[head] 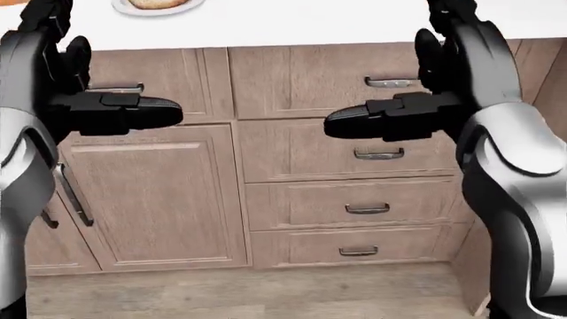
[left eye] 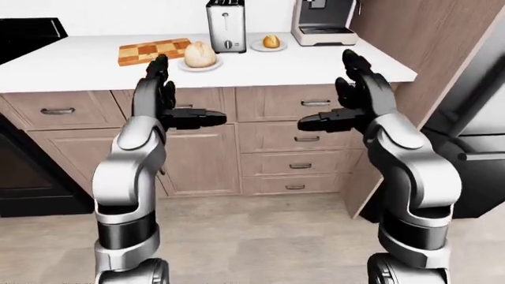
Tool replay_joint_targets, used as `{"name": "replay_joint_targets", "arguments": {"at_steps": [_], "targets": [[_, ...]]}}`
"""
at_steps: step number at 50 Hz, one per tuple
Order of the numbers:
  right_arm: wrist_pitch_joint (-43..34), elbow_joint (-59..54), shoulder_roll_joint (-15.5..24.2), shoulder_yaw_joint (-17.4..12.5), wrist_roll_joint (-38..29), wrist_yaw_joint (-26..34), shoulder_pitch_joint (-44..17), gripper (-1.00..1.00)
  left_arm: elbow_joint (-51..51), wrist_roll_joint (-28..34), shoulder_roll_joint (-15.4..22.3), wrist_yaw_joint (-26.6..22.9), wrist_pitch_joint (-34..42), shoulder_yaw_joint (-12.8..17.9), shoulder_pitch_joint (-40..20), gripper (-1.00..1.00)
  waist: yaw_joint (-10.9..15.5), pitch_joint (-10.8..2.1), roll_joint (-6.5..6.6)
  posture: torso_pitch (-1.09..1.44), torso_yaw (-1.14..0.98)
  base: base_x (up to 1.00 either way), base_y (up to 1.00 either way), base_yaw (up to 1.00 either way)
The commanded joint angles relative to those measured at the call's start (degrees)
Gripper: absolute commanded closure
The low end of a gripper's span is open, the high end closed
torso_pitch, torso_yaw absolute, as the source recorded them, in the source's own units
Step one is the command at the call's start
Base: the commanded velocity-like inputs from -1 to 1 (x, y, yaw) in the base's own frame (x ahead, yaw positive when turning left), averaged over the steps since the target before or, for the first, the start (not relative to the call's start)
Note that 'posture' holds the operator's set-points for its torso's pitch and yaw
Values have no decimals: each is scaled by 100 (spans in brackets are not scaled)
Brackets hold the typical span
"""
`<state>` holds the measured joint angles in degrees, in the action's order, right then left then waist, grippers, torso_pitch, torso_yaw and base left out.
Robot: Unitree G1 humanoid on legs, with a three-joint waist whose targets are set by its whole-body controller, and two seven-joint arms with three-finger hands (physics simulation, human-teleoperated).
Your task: Place all breads on the cutting board.
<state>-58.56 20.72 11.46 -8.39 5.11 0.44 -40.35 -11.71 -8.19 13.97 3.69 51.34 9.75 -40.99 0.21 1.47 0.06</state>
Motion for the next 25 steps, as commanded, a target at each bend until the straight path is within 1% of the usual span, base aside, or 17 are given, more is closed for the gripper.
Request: {"name": "replay_joint_targets", "arguments": {"at_steps": [1, 3, 6, 7, 8, 11, 12, 14, 15, 16, 17, 18, 19, 20, 21, 23, 25], "targets": [[63, 186, 89, -109, 157, -53, -270, -100, -149, -68, 95, 44, -166, 62, -280, -100, -11, -87, 25, 0, 0, 23, 0, 0], [21, 155, 153, -124, 220, -107, -339, -100, -86, -101, 106, 76, -233, 66, -277, -100, -14, 29, -16, 0, 0, 23, 0, 0], [-60, 164, 238, -111, 302, -151, -409, -100, -40, -176, 185, 123, -141, 84, -456, -100, -16, 59, -148, 0, 0, 23, 0, 0], [-102, 184, 246, -112, 332, -167, -432, -100, -14, -182, 212, 124, -137, 68, -494, -100, -13, 53, -145, 0, 0, 24, 0, 0], [-127, 172, 270, -108, 351, -172, -468, -100, 4, -201, 228, 137, -114, 80, -541, -100, -24, 38, -106, 0, 0, 25, 0, 0], [-145, 51, 326, -82, 381, -187, -615, -100, 22, -266, 291, 170, -76, 115, -657, -100, -12, 11, -59, 0, 0, 28, 0, 0], [-133, 22, 326, -83, 394, -190, -641, -100, 18, -283, 296, 189, -91, 124, -657, -100, -12, 3, -7, 0, 0, 27, 0, 0], [-88, -89, 344, -53, 400, -176, -709, -100, 18, -331, 331, 220, -114, 152, -701, -100, -26, 19, 138, 0, 0, 28, 0, 0], [-78, -108, 348, -45, 400, -173, -717, -100, 16, -344, 347, 225, -109, 144, -705, -100, -40, 38, 244, 0, 0, 27, 0, 0], [-88, -111, 346, -39, 403, -174, -736, -100, 32, -372, 364, 243, -94, 163, -731, -100, -53, 15, 394, 0, 0, 27, 0, 0], [-107, -112, 351, -31, 402, -174, -752, -100, 40, -394, 381, 250, -74, 168, -759, -100, -66, 9, 510, 0, 0, 28, 0, 0], [-112, -126, 352, -30, 402, -173, -771, -100, 76, -397, 393, 251, -123, 165, -742, -100, -24, 30, 305, 0, 0, 27, 0, 0], [-91, -136, 352, -28, 401, -165, -765, -100, 76, -408, 395, 258, -136, 164, -734, -100, -76, 19, 404, 0, 0, 28, 0, 0], [-38, -163, 339, -16, 391, -161, -726, -100, 102, -415, 399, 268, -165, 161, -720, -100, -47, -1, 397, 0, 0, 27, 0, 0], [-29, -165, 329, -21, 394, -159, -713, -100, 85, -434, 399, 278, -147, 163, -710, -100, -37, -50, 361, 0, 0, 29, 0, 0], [-47, -151, 329, -22, 395, -158, -710, -100, 91, -447, 410, 282, -160, 159, -698, -100, -14, -56, 266, 0, 0, 28, 0, 0], [-94, -117, 331, -26, 401, -162, -720, -100, 74, -463, 424, 296, -133, 162, -709, -100, 18, -22, 152, 0, 0, 28, 0, 0]]}}
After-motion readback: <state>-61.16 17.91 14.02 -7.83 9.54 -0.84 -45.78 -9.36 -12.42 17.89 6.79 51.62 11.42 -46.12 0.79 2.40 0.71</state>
